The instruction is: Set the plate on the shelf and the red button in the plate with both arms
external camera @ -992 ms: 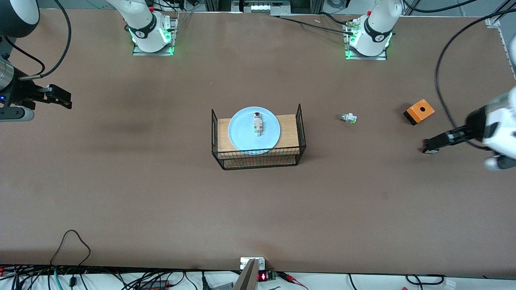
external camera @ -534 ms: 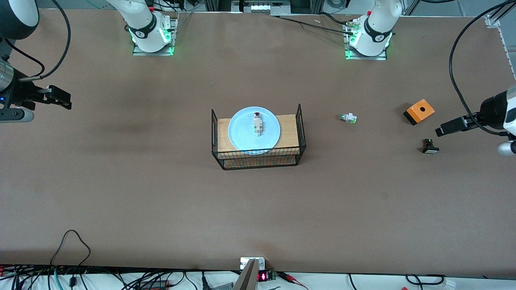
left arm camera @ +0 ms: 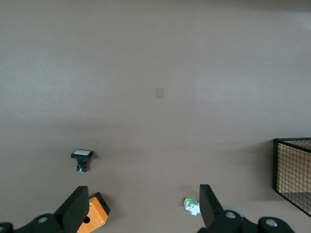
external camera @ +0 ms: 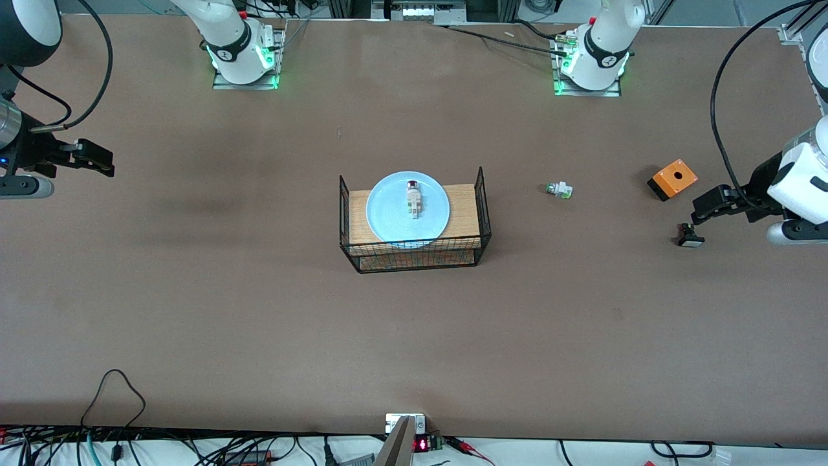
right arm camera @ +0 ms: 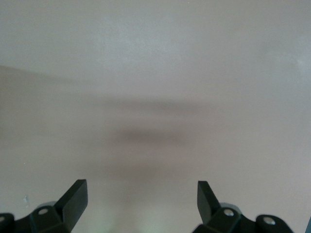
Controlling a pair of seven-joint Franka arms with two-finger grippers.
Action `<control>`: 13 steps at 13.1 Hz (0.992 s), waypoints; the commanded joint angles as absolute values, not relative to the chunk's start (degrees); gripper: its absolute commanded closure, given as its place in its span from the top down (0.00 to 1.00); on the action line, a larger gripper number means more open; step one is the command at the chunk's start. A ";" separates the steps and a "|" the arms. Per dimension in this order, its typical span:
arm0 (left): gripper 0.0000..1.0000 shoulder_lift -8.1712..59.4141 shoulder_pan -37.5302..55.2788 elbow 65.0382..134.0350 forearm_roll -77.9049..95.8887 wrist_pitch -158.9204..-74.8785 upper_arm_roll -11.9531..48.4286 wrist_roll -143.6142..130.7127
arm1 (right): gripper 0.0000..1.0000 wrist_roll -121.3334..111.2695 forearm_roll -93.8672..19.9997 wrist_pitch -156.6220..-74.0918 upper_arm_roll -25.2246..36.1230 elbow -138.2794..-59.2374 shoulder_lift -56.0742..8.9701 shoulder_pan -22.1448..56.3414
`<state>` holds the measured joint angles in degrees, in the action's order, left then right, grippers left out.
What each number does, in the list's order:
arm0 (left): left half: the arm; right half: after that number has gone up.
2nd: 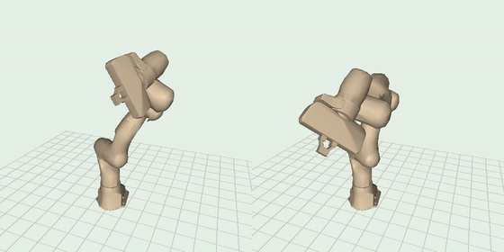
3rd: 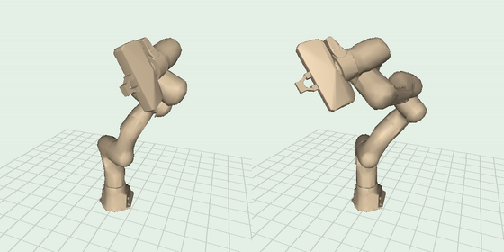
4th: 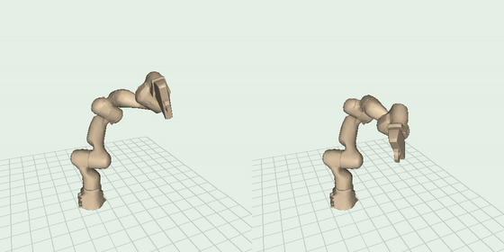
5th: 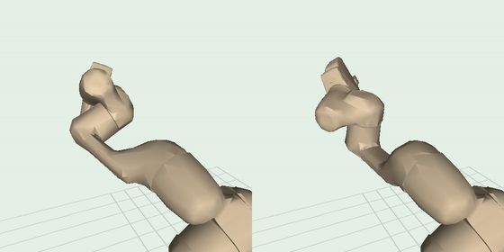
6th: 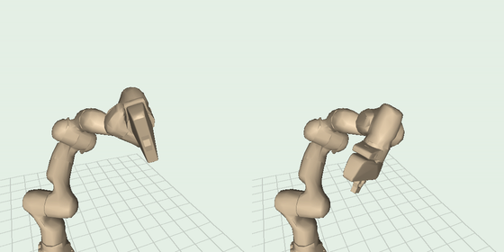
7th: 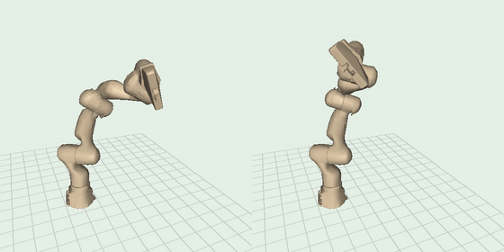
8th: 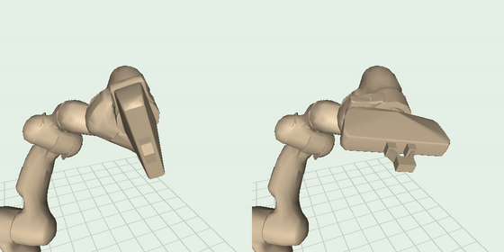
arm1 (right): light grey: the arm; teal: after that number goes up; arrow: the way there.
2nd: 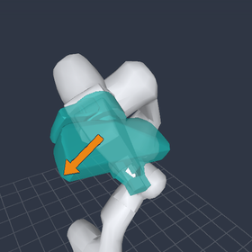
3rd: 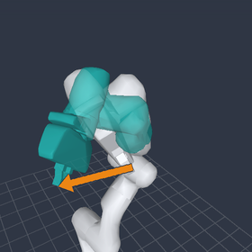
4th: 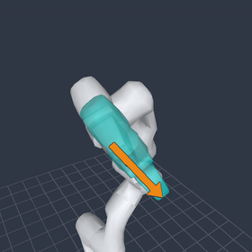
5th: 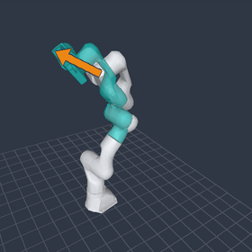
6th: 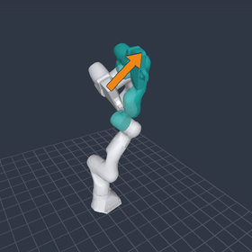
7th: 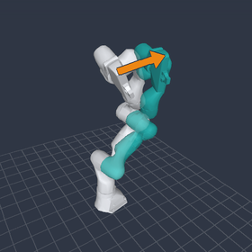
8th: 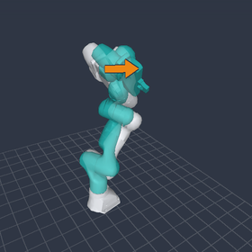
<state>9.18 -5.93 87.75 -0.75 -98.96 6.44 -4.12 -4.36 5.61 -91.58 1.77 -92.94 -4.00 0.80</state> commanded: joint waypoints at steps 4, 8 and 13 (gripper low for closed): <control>1.00 2.91 -5.80 92.99 -0.88 -98.19 4.92 -2.72 | 1.00 -3.87 6.24 -90.35 1.67 -91.23 -4.83 0.53; 1.00 2.90 -6.59 91.94 3.69 -94.14 4.92 -2.73 | 1.00 -3.96 6.33 -90.35 1.67 -91.23 -4.75 0.61; 1.00 2.47 -6.68 92.28 0.27 -94.57 5.53 -1.93 | 1.00 -4.13 6.33 -90.35 1.67 -91.14 -4.75 0.53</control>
